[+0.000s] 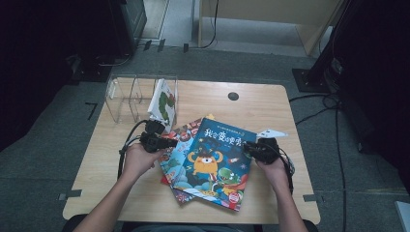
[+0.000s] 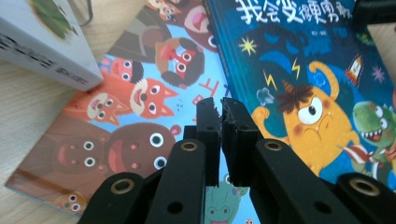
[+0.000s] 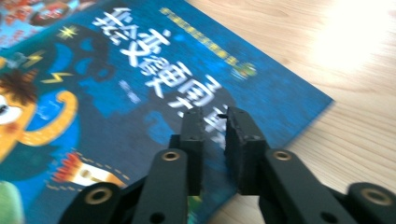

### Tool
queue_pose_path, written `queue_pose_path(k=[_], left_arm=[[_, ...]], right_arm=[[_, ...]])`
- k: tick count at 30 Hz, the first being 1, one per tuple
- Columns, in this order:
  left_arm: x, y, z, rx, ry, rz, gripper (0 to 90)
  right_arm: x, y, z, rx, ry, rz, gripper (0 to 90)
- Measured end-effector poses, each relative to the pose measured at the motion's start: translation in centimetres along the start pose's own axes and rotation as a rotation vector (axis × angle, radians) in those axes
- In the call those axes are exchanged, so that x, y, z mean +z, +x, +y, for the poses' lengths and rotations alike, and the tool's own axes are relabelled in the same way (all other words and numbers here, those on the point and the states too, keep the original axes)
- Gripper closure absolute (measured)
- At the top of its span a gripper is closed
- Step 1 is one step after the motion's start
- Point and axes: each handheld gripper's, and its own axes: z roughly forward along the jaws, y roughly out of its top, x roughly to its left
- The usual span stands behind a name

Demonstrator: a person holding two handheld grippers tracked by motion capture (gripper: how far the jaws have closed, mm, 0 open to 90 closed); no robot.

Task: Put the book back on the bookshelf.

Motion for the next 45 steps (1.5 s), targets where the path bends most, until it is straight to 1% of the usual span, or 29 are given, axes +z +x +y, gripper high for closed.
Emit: queue_pose_path(k=[3,6,7,8,10,12,15,17,19,20,22,23,26,29,32,35,39,41,45], left_arm=[[0.1,0.3,-0.3,-0.008,0.002,-0.013,89.3],[0.2,0.4,-0.6,-0.004,0.001,-0.022,90.0],[0.1,0.4,-0.8,0.002,0.0,-0.02,90.0],[0.1,0.4,-0.9,0.0,-0.006,-0.027,90.0],[0.3,0.4,-1.3,-0.003,-0.003,-0.025,90.0],[0.5,0.4,-1.6,-0.001,0.003,-0.014,90.0],[0.6,0.7,-1.8,-0.006,0.006,0.017,89.8],[0.5,1.1,-1.9,-0.021,0.005,0.02,89.8],[0.4,1.2,-2.1,-0.018,0.0,0.013,89.8],[0.5,1.0,-2.2,-0.015,-0.002,0.01,89.8],[1.0,0.7,-2.5,-0.012,0.009,-0.004,89.8],[1.3,0.6,-2.6,-0.005,0.018,-0.002,89.8],[1.9,0.1,-2.9,-0.005,0.029,-0.008,89.7],[2.2,-0.4,-3.0,-0.005,0.027,-0.027,89.6],[2.4,-0.9,-3.3,0.008,0.037,-0.034,89.5],[2.7,-1.5,-3.5,-0.001,0.044,-0.051,89.5],[2.8,-2.0,-3.8,0.008,0.047,-0.059,89.6],[2.7,-2.3,-4.0,0.012,0.046,-0.047,89.8],[2.6,-2.6,-4.4,0.01,0.048,-0.046,89.8]], right_arm=[[-0.3,-0.5,-0.3,0.014,0.0,-0.021,84.3],[-0.5,-1.0,-0.4,0.024,0.001,-0.049,88.0],[-0.6,-1.1,-0.5,0.032,-0.001,-0.055,88.5],[-0.7,-1.3,-0.5,0.034,0.0,-0.065,88.9],[-0.8,-1.5,-0.6,0.036,0.004,-0.089,89.3],[-0.8,-1.8,-0.7,0.038,0.022,-0.113,89.5],[-0.5,-2.0,-0.9,0.047,0.045,-0.102,89.9],[-0.4,-1.9,-0.8,0.04,0.047,-0.11,90.0],[-0.4,-1.9,-0.8,0.044,0.048,-0.106,90.0],[-0.4,-2.0,-0.8,0.044,0.048,-0.103,90.0],[-0.4,-2.0,-0.8,0.053,0.046,-0.099,90.0],[-0.4,-2.1,-0.8,0.057,0.045,-0.096,90.0],[-0.2,-2.0,-0.7,0.05,0.041,-0.095,90.0],[-0.1,-2.0,-0.6,0.049,0.039,-0.096,90.0],[0.1,-2.0,-0.4,0.052,0.042,-0.091,90.0],[0.3,-1.9,-0.2,0.053,0.042,-0.089,90.0],[0.8,-1.9,0.1,0.062,0.04,-0.077,90.0],[0.9,-1.8,0.3,0.067,0.04,-0.073,90.0],[1.5,-1.8,0.7,0.061,0.036,-0.072,90.0]])
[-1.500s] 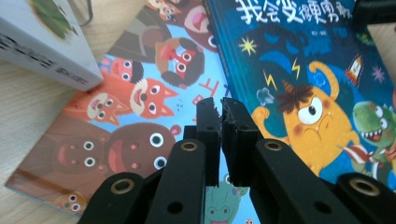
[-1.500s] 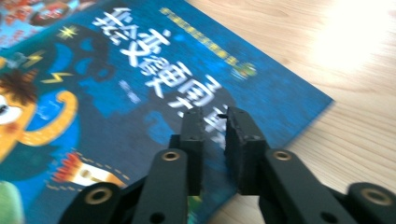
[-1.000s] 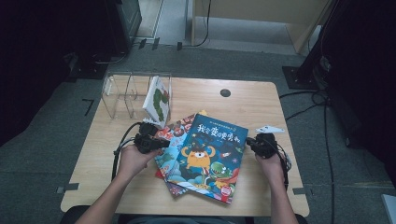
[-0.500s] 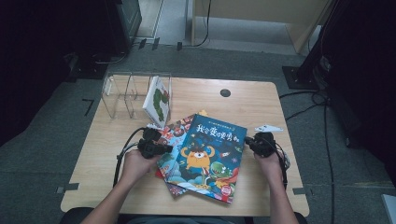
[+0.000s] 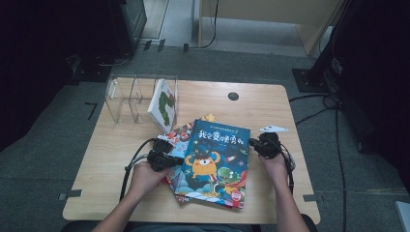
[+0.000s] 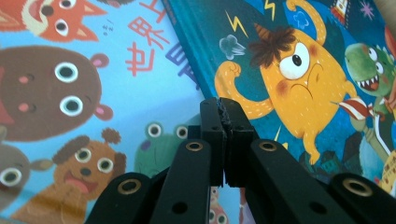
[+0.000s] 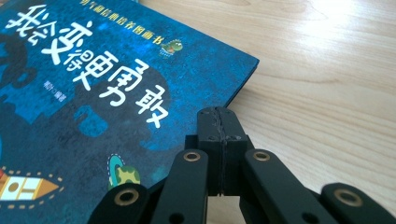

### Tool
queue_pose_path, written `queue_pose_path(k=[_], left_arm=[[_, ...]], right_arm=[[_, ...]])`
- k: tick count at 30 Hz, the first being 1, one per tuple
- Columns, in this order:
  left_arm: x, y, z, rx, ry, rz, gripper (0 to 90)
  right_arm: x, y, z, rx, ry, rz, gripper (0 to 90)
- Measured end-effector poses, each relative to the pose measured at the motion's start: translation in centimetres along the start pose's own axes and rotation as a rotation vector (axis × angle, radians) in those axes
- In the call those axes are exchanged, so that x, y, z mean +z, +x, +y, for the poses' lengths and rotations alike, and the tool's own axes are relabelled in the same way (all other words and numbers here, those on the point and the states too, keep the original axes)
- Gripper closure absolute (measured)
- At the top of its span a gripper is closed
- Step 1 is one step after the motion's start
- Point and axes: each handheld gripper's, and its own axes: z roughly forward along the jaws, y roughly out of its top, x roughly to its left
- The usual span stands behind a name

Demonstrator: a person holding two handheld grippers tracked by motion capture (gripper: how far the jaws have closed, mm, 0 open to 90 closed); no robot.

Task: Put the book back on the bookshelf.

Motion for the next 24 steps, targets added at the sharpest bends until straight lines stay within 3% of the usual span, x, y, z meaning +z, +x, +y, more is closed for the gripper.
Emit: queue_pose_path(k=[9,19,24], left_arm=[[-0.3,-1.0,-1.0,0.005,-0.002,0.027,90.0],[-0.5,-1.8,-2.0,-0.003,-0.005,0.029,90.0],[-0.4,-2.3,-2.2,-0.001,-0.014,0.038,90.0]], right_arm=[[1.1,0.6,1.0,-0.003,-0.003,-0.012,90.0],[2.8,1.3,2.5,0.0,-0.012,-0.016,90.0],[3.5,1.7,3.3,-0.038,-0.002,-0.03,90.0]])
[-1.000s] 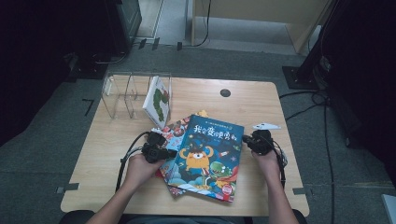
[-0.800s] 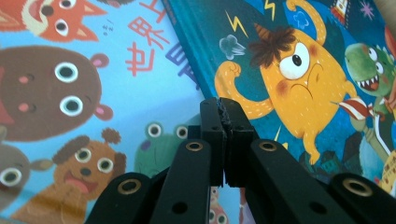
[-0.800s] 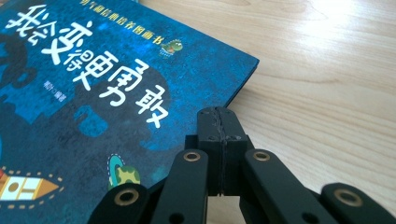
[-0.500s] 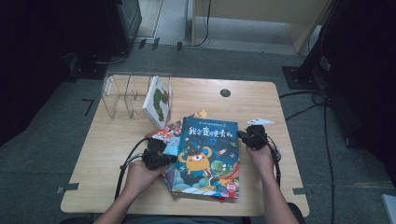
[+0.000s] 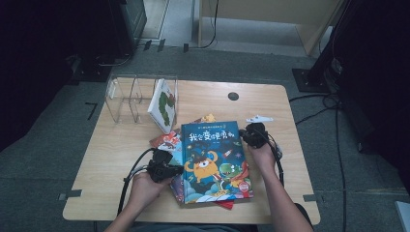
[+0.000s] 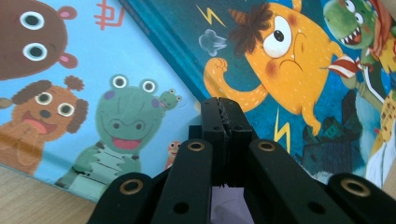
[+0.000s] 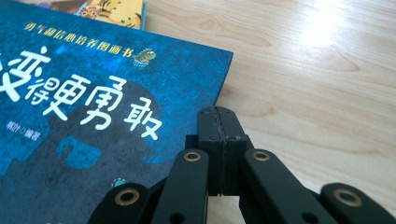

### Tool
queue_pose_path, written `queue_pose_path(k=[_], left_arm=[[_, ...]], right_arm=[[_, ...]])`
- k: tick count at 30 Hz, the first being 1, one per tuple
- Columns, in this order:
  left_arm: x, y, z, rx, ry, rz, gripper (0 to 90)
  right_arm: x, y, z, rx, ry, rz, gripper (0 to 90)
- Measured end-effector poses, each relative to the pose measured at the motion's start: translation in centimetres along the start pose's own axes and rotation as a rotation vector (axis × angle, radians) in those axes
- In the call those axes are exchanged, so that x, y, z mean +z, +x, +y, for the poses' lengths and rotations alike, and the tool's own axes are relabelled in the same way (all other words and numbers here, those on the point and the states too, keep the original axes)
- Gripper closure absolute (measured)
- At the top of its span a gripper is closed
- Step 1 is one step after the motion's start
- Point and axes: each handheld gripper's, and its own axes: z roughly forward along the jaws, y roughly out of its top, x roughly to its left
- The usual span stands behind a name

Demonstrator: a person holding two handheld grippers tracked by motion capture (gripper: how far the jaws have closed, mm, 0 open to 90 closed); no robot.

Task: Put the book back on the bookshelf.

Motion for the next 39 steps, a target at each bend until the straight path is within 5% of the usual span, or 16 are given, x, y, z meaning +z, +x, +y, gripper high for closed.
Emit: queue_pose_path(k=[7,15,29,39], left_arm=[[0.2,-0.6,0.0,0.017,0.007,-0.01,90.0],[1.0,-1.4,0.2,0.033,0.008,-0.035,90.0],[1.6,-2.4,0.5,0.064,0.02,-0.063,90.0],[1.4,-3.2,-0.2,0.076,0.018,-0.063,90.0]], right_arm=[[0.7,-0.9,0.2,0.029,0.009,0.037,90.0],[-1.6,-1.8,-0.6,0.059,-0.049,0.053,90.0],[-1.1,-1.5,-1.4,0.047,0.011,0.023,90.0],[0.4,-0.3,-0.1,0.026,0.013,0.025,90.0]])
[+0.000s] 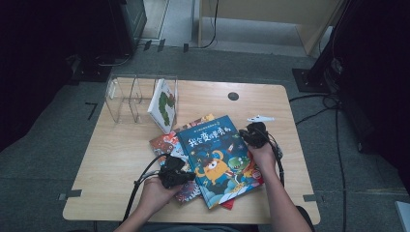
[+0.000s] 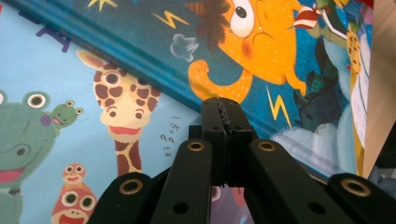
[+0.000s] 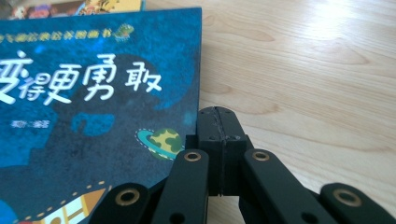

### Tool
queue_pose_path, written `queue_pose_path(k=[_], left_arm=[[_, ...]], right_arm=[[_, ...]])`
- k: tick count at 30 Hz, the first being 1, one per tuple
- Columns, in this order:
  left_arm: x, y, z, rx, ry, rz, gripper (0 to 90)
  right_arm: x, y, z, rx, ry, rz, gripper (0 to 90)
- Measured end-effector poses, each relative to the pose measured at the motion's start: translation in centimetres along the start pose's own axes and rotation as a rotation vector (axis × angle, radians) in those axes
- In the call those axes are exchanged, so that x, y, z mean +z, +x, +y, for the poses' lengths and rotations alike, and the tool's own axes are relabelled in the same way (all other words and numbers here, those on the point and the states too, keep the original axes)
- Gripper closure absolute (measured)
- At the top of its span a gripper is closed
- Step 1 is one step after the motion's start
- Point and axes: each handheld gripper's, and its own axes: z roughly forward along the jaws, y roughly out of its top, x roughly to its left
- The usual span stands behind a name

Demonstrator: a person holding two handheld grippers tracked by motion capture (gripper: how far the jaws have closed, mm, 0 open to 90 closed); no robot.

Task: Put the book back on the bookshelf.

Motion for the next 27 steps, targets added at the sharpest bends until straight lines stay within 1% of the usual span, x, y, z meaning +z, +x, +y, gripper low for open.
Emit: queue_pose_path(k=[1,3,6,8,11,14,15,19,22,23,25,27], left_arm=[[0.0,0.0,0.0,0.002,-0.003,0.001,90.0],[0.0,-0.1,0.0,-0.003,-0.012,0.002,90.0],[0.0,-0.1,0.2,-0.002,-0.022,0.007,90.0],[0.1,-0.2,0.3,0.004,-0.023,0.006,90.0],[0.4,-0.5,0.5,0.009,-0.026,0.006,90.0],[0.8,-0.8,0.9,0.012,-0.027,0.0,90.0],[1.0,-0.9,1.1,0.02,-0.029,0.0,90.0],[2.0,-1.5,1.8,0.045,-0.044,-0.004,90.0],[2.7,-1.8,2.4,0.062,-0.042,-0.016,90.0],[2.8,-1.8,2.6,0.07,-0.036,-0.02,90.0],[2.7,-1.6,2.8,0.067,-0.025,-0.032,90.0],[2.4,-1.1,3.1,0.065,-0.025,-0.032,89.4]], right_arm=[[0.1,0.0,0.1,-0.018,0.005,-0.004,90.0],[0.0,0.0,0.1,-0.024,-0.001,-0.002,90.0],[-0.9,-0.3,0.2,-0.004,-0.047,0.007,90.0],[-1.6,-0.6,0.1,0.01,-0.059,0.019,90.0],[-2.6,-0.9,-0.5,0.017,-0.079,0.032,90.0],[-3.6,-1.0,-1.3,0.003,-0.086,0.034,90.0],[-3.9,-1.0,-1.5,0.001,-0.093,0.032,90.0],[-4.7,-1.5,-2.3,0.022,-0.11,0.03,90.0],[-5.3,-1.8,-3.1,0.029,-0.112,0.022,90.0],[-5.5,-1.9,-3.3,0.031,-0.116,0.018,90.0],[-6.0,-2.1,-3.8,0.041,-0.124,0.013,90.0],[-6.6,-2.3,-4.4,0.049,-0.128,0.005,90.0]])
